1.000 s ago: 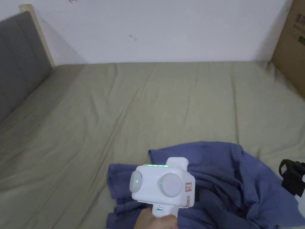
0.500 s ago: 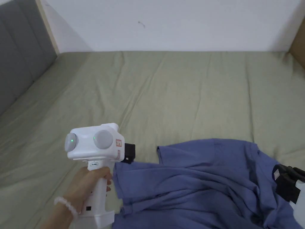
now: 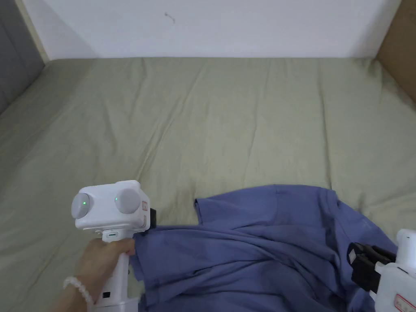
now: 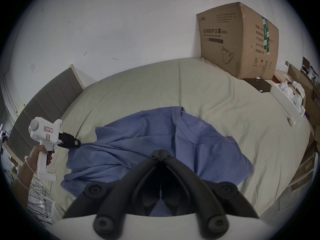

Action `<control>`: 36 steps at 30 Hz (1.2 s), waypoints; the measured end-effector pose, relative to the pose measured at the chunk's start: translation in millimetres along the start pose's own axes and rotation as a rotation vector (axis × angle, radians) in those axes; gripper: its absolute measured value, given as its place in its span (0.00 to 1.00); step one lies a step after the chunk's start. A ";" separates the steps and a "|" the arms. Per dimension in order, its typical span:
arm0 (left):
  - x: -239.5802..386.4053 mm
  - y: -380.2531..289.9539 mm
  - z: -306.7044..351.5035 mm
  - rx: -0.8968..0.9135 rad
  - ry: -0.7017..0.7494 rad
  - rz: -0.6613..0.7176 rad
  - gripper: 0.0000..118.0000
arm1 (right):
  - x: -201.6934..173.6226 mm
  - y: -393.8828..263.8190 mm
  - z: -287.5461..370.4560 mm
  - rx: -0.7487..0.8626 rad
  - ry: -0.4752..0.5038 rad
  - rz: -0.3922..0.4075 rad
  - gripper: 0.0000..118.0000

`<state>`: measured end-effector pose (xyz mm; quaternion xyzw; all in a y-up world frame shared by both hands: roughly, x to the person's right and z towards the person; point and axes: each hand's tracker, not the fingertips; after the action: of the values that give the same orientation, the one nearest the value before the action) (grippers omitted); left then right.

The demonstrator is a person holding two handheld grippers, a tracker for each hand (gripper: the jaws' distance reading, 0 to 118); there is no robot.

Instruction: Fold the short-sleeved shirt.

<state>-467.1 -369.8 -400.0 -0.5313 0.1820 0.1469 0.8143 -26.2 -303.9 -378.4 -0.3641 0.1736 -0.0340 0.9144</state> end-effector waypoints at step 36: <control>-16.4 -6.8 73.9 0.134 -0.133 -0.015 0.02 | -48.1 129.5 -274.3 -0.392 0.027 0.436 0.02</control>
<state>-468.4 -305.4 -359.7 -0.4660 0.1328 0.1635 0.8594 -173.4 -379.4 -637.1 -0.4873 0.2633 0.1923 0.8101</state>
